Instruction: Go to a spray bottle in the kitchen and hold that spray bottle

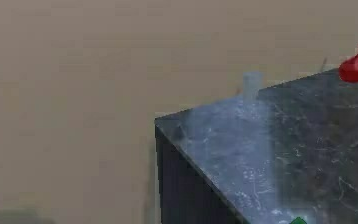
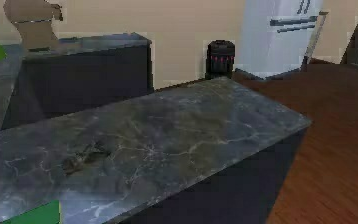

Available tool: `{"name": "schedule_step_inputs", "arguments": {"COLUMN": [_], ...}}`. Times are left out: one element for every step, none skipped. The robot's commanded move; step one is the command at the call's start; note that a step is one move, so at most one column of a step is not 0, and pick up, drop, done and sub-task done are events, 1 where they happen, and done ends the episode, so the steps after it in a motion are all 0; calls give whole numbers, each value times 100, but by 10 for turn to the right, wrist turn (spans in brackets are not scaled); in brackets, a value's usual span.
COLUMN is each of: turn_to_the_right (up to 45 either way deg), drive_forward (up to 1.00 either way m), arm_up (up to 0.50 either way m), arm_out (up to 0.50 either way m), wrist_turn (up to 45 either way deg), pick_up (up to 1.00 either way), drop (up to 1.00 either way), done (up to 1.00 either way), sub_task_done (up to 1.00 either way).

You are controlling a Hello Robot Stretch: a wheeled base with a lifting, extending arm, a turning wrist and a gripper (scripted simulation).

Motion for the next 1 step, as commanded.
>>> {"name": "schedule_step_inputs", "arguments": {"turn_to_the_right": [-450], "drive_forward": [0], "arm_up": [0], "arm_out": [0], "wrist_turn": [0], "pick_up": [0], "drop": [0], "done": [0], "sub_task_done": [0]}}
